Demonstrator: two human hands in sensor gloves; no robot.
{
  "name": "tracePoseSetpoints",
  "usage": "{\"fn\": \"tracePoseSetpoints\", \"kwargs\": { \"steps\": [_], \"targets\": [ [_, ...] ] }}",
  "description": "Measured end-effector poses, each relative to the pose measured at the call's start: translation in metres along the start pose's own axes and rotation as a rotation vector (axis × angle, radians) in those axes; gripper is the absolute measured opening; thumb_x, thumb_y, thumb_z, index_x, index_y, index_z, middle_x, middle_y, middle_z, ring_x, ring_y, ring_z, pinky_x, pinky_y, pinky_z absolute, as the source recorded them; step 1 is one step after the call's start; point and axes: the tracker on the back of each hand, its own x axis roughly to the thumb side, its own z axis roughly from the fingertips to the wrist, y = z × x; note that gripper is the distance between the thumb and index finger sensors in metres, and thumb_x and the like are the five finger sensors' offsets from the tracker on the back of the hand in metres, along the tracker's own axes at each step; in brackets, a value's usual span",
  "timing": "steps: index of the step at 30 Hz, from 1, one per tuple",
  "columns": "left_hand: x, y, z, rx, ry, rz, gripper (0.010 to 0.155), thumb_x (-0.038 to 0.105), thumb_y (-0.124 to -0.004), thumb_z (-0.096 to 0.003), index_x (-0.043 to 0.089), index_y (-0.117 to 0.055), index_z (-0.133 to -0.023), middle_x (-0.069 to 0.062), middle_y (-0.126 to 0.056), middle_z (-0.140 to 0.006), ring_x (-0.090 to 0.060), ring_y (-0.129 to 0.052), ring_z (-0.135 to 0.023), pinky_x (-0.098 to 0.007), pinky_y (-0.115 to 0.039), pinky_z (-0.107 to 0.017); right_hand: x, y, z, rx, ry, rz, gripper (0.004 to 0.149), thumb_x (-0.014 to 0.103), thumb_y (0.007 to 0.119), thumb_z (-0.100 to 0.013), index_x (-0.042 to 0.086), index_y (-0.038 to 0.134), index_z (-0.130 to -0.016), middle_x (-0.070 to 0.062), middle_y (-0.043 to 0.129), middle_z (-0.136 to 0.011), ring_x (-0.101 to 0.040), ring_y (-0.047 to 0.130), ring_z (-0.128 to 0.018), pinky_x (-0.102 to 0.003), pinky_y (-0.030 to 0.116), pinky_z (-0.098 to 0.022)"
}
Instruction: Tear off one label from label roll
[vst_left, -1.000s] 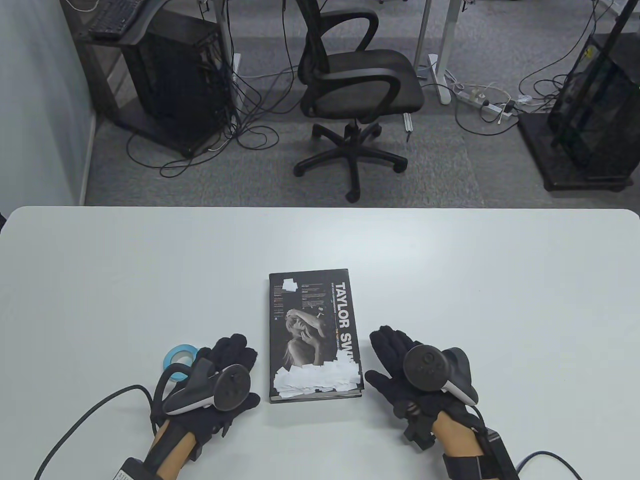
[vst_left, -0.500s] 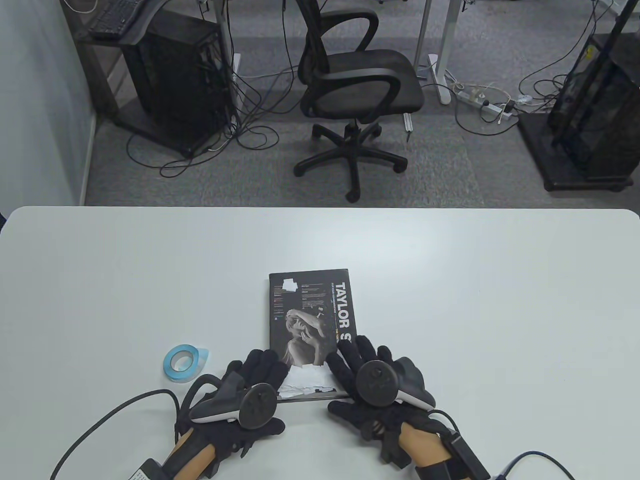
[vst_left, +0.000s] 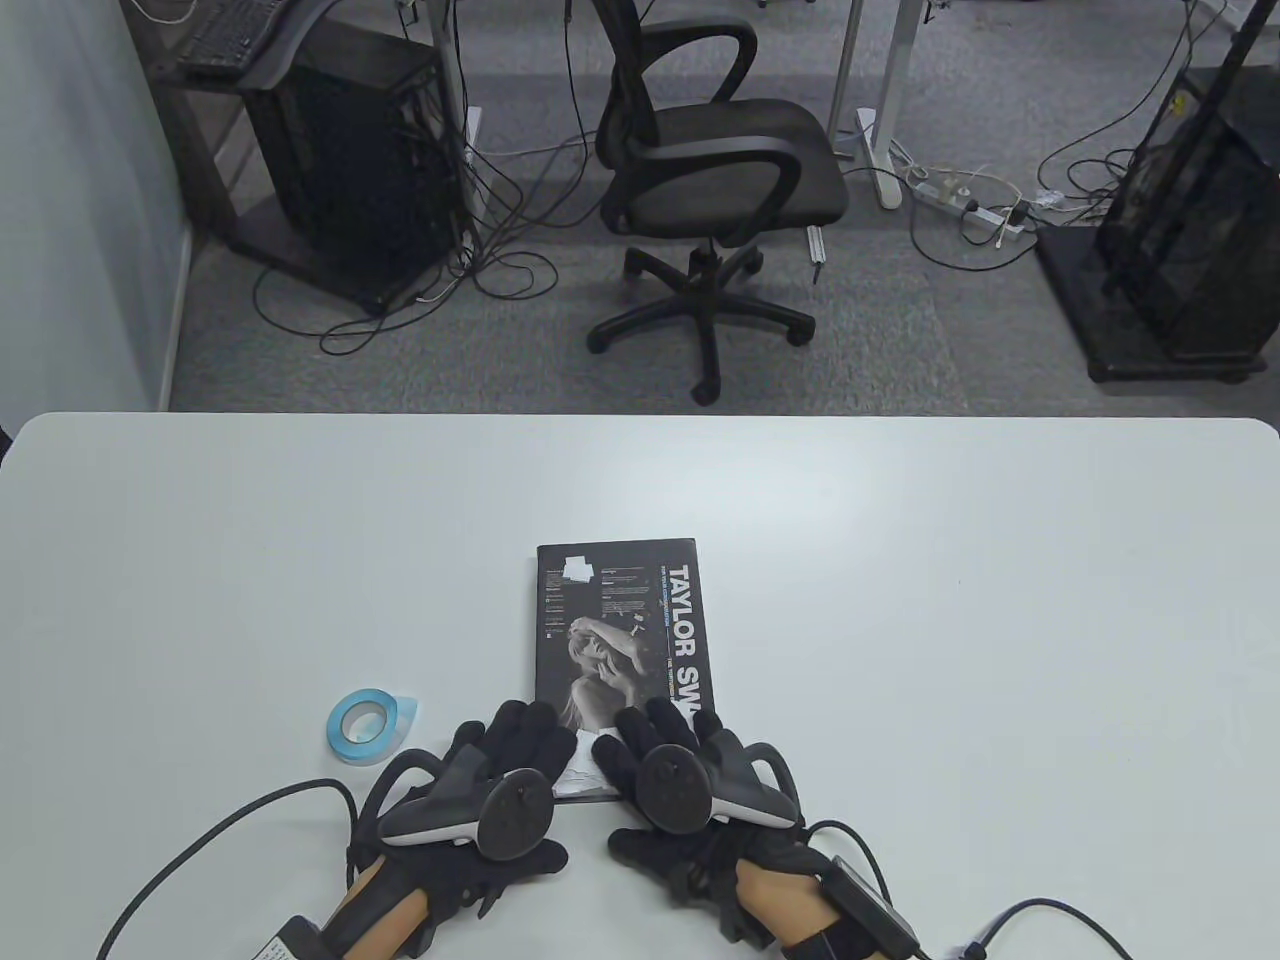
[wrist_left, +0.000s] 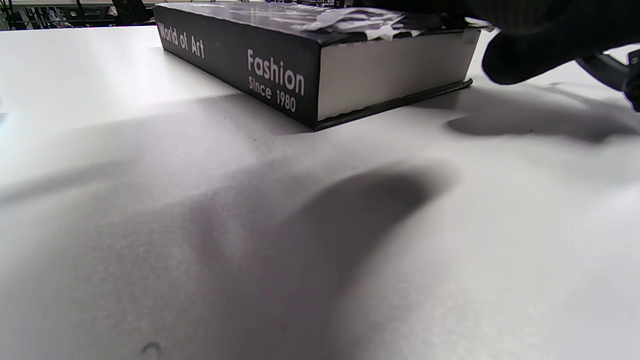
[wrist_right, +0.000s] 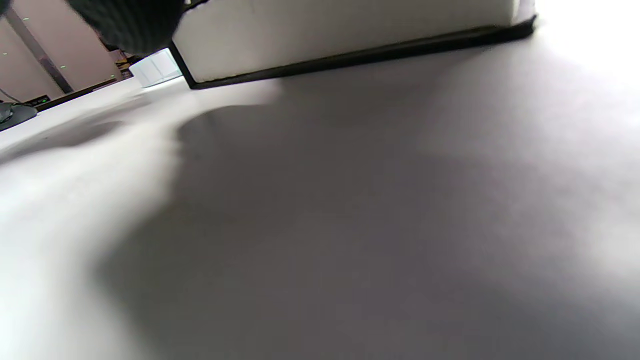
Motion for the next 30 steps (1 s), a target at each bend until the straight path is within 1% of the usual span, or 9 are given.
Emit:
{"fn": "tracePoseSetpoints", "kwargs": {
  "steps": [5, 8, 14, 18, 21, 24, 30],
  "targets": [
    [-0.003, 0.0, 0.001, -0.006, 0.01, 0.008, 0.099, 0.066, -0.06, -0.0429, 0.018, 0.002, -0.102, -0.014, 0.006, -0.109, -0.041, -0.006, -0.106, -0.064, -0.023, -0.072, -0.017, -0.008, 0.005, -0.008, 0.086, 0.009, 0.079, 0.059, 0.071, -0.042, 0.034, 0.025, -0.101, -0.006, 0.017, -0.112, -0.037, 0.017, -0.106, -0.066, 0.019, -0.071],
    [-0.004, 0.0, 0.001, -0.008, 0.015, 0.01, 0.098, 0.066, -0.06, -0.0431, 0.018, 0.002, -0.102, -0.014, 0.006, -0.109, -0.041, -0.006, -0.106, -0.064, -0.023, -0.072, -0.039, -0.015, 0.01, -0.006, 0.178, -0.027, 0.079, 0.059, 0.071, -0.042, 0.034, 0.025, -0.101, -0.006, 0.016, -0.112, -0.037, 0.016, -0.105, -0.066, 0.019, -0.071],
    [-0.004, 0.001, 0.0, -0.017, 0.014, 0.012, 0.098, 0.066, -0.06, -0.043, 0.018, 0.002, -0.102, -0.014, 0.007, -0.109, -0.041, -0.006, -0.106, -0.064, -0.024, -0.072, -0.1, -0.026, 0.024, -0.07, 0.337, -0.138, 0.077, 0.057, 0.072, -0.043, 0.036, 0.027, -0.101, -0.004, 0.015, -0.112, -0.035, 0.012, -0.105, -0.064, 0.013, -0.07],
    [-0.005, 0.001, 0.0, -0.022, 0.017, 0.017, 0.098, 0.066, -0.06, -0.0431, 0.017, 0.002, -0.102, -0.014, 0.006, -0.109, -0.041, -0.006, -0.106, -0.064, -0.024, -0.072, -0.144, -0.034, 0.04, -0.123, 0.478, -0.189, 0.077, 0.057, 0.072, -0.043, 0.036, 0.026, -0.101, -0.004, 0.014, -0.111, -0.035, 0.011, -0.105, -0.064, 0.011, -0.07],
    [-0.007, 0.001, 0.0, -0.028, 0.023, 0.019, 0.098, 0.066, -0.06, -0.0431, 0.017, 0.002, -0.102, -0.014, 0.007, -0.109, -0.041, -0.006, -0.106, -0.064, -0.024, -0.072, -0.167, -0.038, 0.052, -0.159, 0.561, -0.229, 0.077, 0.058, 0.071, -0.043, 0.035, 0.026, -0.101, -0.004, 0.014, -0.112, -0.035, 0.009, -0.105, -0.064, 0.009, -0.069],
    [-0.008, 0.001, 0.0, -0.03, 0.026, 0.021, 0.098, 0.066, -0.06, -0.0431, 0.017, 0.002, -0.102, -0.014, 0.007, -0.109, -0.041, -0.006, -0.106, -0.064, -0.024, -0.072, -0.185, -0.04, 0.061, -0.192, 0.623, -0.257, 0.077, 0.058, 0.071, -0.043, 0.035, 0.027, -0.101, -0.003, 0.014, -0.112, -0.034, 0.009, -0.105, -0.063, 0.008, -0.069],
    [-0.01, 0.001, 0.001, -0.034, 0.035, 0.028, 0.098, 0.066, -0.06, -0.0432, 0.017, 0.002, -0.102, -0.014, 0.007, -0.109, -0.041, -0.006, -0.106, -0.064, -0.024, -0.072, -0.208, -0.042, 0.078, -0.241, 0.762, -0.282, 0.078, 0.058, 0.071, -0.043, 0.034, 0.025, -0.102, -0.004, 0.011, -0.111, -0.035, 0.006, -0.104, -0.064, 0.007, -0.069]
  ]
}}
